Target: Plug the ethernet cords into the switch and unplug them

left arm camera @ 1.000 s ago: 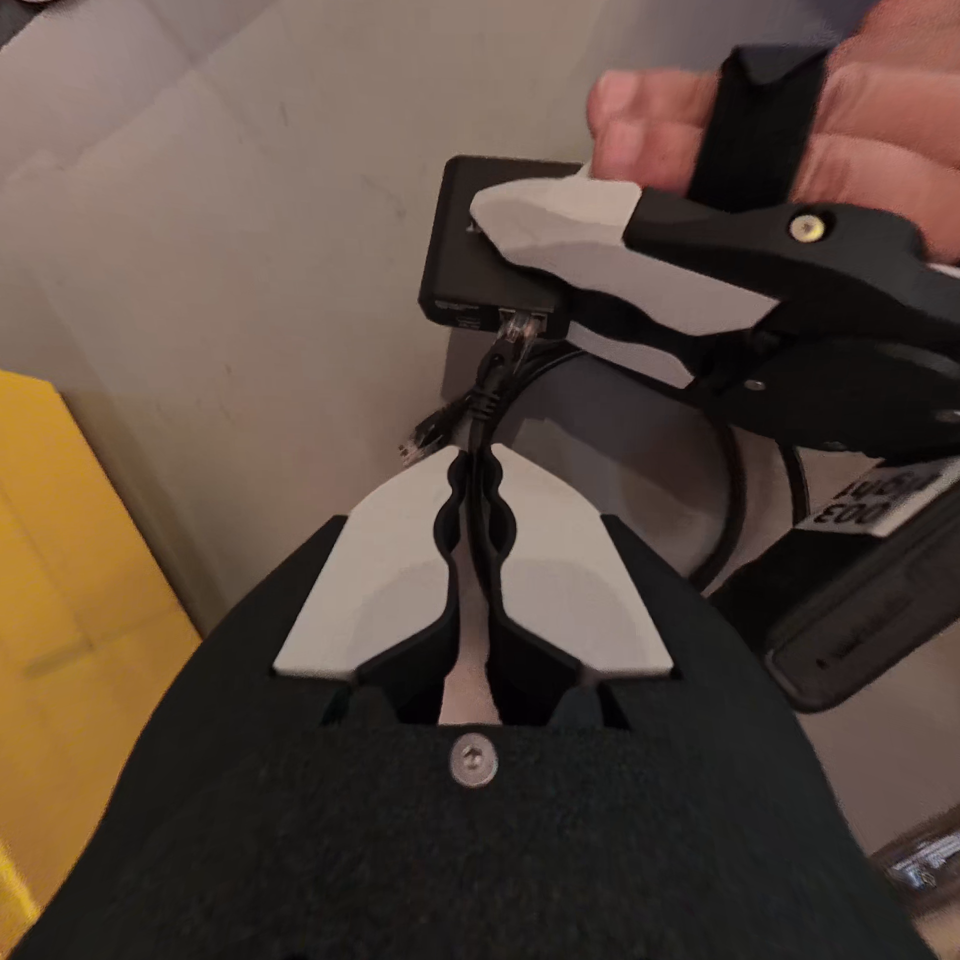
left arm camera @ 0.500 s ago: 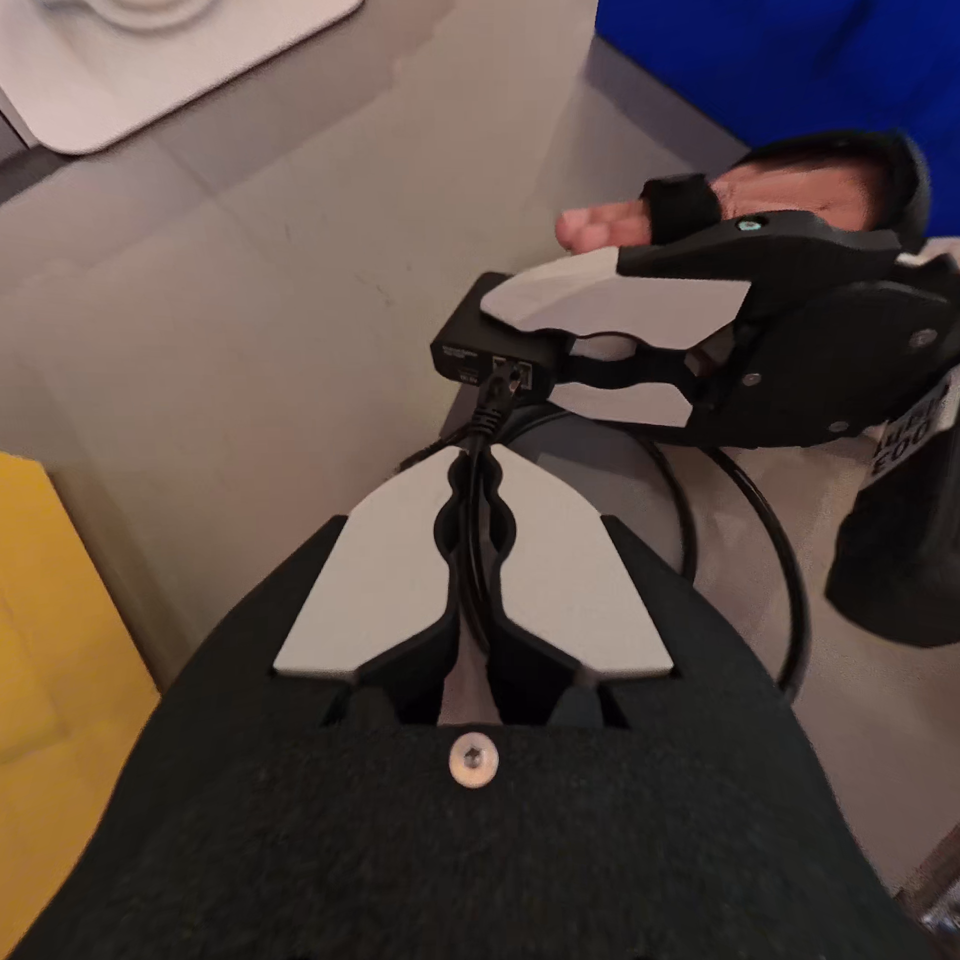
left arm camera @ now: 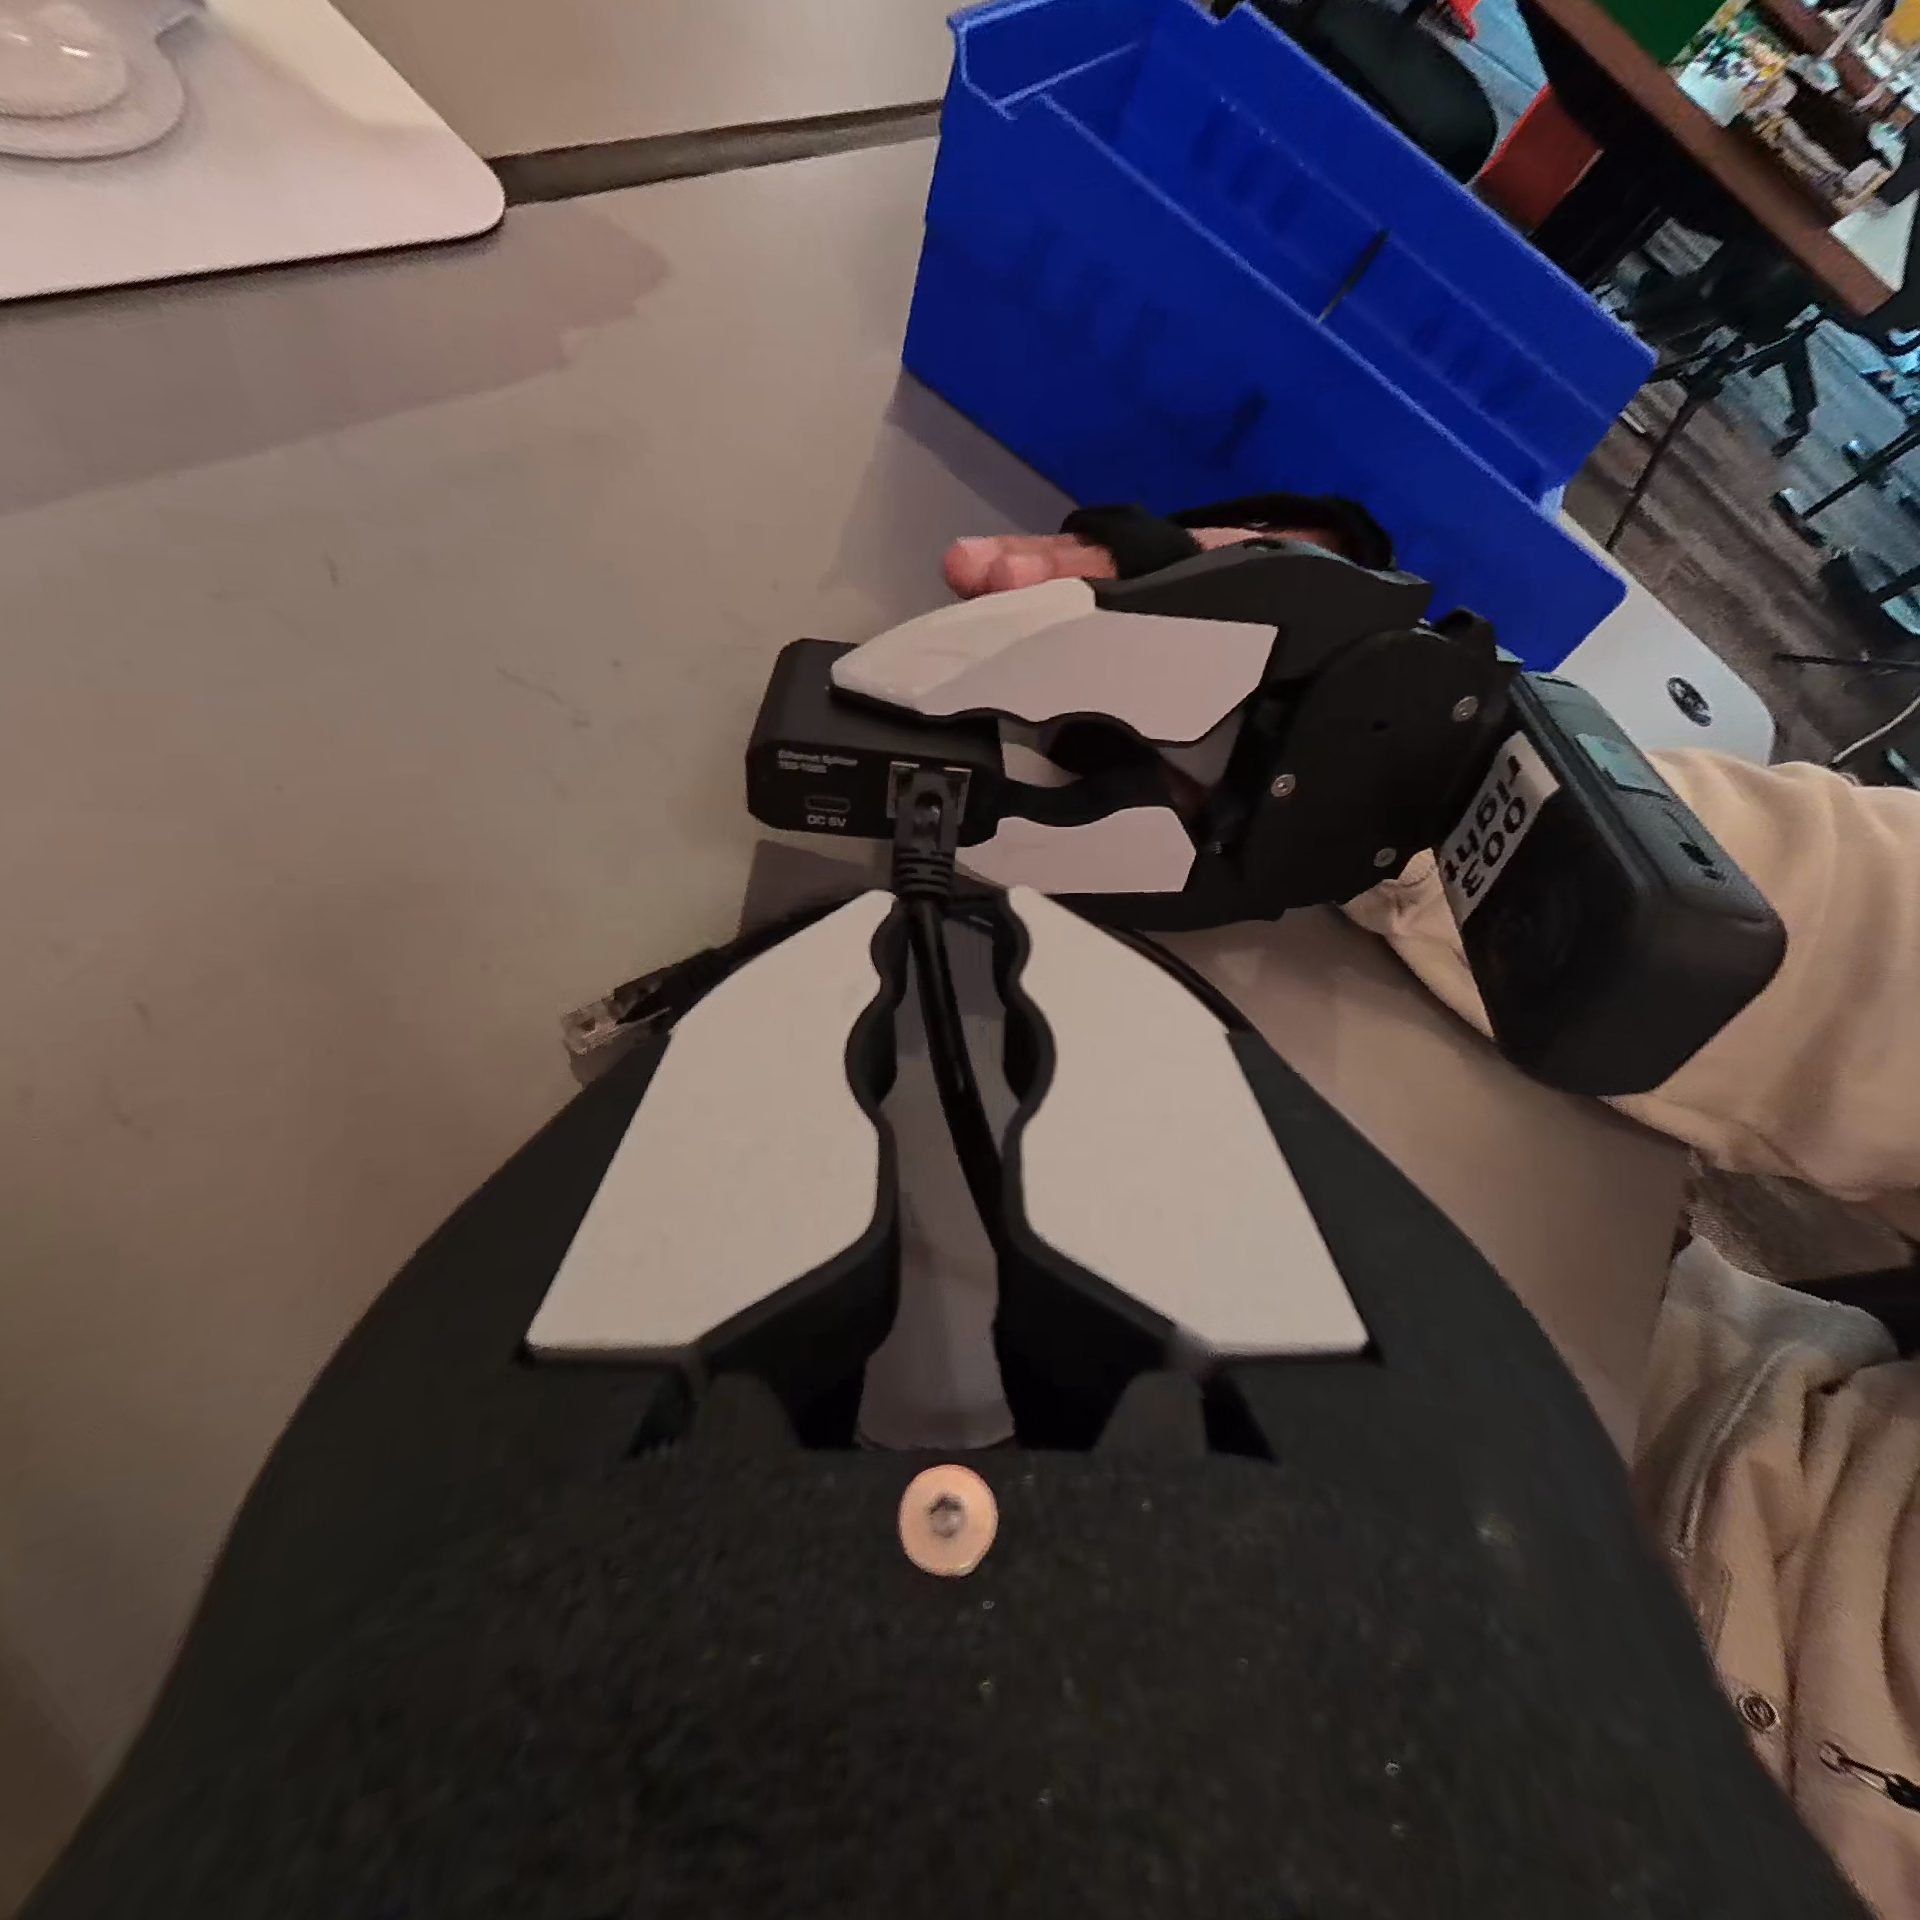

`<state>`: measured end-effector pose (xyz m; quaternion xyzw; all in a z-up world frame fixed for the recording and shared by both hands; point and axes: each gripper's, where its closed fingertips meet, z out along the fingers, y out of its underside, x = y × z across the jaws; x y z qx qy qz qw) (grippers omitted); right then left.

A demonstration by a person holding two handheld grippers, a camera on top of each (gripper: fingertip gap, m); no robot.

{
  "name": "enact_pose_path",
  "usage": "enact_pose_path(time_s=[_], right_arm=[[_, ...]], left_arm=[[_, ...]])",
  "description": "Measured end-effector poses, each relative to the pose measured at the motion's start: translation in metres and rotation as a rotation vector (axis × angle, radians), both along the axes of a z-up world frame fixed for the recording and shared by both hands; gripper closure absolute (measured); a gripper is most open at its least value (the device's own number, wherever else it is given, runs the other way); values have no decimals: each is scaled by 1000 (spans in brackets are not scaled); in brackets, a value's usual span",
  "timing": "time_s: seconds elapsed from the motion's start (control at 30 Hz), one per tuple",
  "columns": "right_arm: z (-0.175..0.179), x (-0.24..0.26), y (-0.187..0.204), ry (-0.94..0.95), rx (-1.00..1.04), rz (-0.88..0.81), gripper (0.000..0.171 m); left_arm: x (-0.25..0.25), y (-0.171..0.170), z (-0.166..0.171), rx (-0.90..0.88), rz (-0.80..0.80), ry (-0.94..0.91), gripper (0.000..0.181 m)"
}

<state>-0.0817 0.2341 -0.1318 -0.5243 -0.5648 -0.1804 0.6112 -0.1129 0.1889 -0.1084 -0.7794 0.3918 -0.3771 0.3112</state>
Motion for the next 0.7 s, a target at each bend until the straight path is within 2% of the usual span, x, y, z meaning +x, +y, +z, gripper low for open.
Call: enact_pose_path(time_s=[0.03,0.2,0.7], right_arm=[[0,1,0,0,0,-3,147],[5,1,-1,33,-2,4,147],[12,-3,-12,80,-8,58,148]], left_arm=[[1,-1,0,6,-3,1,165],[1,3,0,125,29,58,172],[4,-5,7,160,21,87,173]])
